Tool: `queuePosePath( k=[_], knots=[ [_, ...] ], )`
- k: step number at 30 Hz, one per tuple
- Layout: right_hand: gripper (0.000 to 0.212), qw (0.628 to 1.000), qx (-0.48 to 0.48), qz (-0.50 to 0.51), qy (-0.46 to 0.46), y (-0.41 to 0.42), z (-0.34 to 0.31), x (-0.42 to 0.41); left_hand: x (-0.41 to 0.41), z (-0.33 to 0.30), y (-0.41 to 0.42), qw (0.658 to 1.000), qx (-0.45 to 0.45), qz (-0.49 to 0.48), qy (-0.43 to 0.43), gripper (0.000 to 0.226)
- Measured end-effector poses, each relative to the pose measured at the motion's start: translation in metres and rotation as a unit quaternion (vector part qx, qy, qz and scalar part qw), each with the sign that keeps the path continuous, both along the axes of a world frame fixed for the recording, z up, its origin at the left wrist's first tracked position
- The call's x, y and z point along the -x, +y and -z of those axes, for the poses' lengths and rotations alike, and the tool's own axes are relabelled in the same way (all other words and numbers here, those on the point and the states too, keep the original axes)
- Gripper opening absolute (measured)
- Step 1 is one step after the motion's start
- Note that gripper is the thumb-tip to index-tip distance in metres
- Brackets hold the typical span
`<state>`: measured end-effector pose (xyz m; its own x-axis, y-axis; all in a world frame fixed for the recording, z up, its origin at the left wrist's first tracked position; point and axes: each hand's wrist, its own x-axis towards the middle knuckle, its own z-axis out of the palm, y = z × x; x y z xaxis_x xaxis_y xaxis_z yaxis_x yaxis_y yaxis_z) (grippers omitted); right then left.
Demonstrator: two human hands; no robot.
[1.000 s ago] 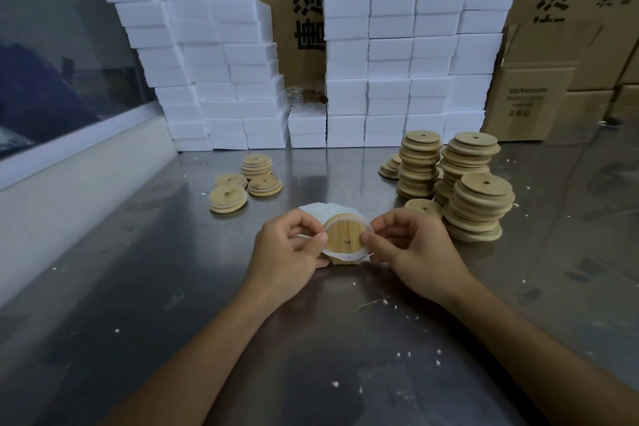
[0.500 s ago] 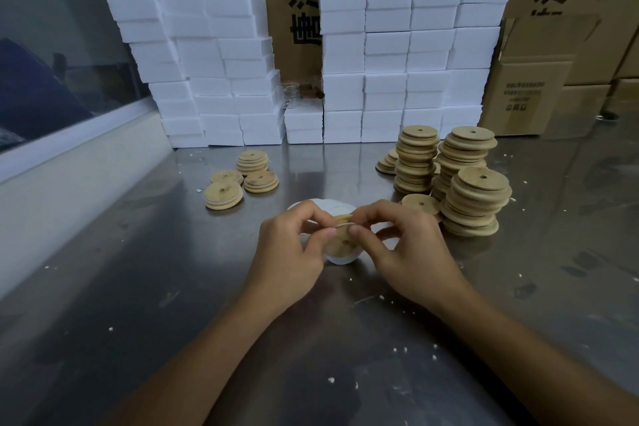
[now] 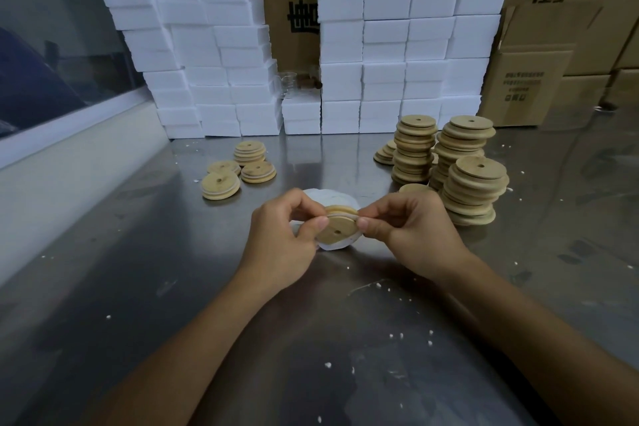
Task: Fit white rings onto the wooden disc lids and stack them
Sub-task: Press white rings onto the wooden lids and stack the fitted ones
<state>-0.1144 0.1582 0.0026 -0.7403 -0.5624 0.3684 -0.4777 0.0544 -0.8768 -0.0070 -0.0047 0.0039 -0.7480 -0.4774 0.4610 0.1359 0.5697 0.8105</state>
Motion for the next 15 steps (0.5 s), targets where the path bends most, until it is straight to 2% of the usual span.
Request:
queuePosePath(
  k=[5, 11, 13, 15],
  knots=[
    [0.008, 1.0, -0.016, -0.013, 0.018, 0.0016, 0.0005, 0.0002, 0.0004, 0.0007, -0.001, 0.998, -0.057, 0.004, -0.002, 0.027],
    [0.009, 0.999, -0.034, -0.012, -0.017, 0.0008, 0.0054, -0.0026, 0.0011, 0.0036, -0.0025, 0.994, -0.111, 0.006, -0.005, 0.026],
    [0.005, 0.999, -0.033, -0.003, 0.01, 0.0001, 0.0044, -0.0042, 0.0005, 0.0026, -0.0025, 0.998, -0.056, -0.004, -0.007, 0.025],
    [0.004, 0.999, -0.034, 0.005, 0.038, -0.0001, 0.0029, -0.0057, -0.0018, 0.0005, -0.0026, 0.998, 0.052, -0.02, -0.004, 0.022]
  ],
)
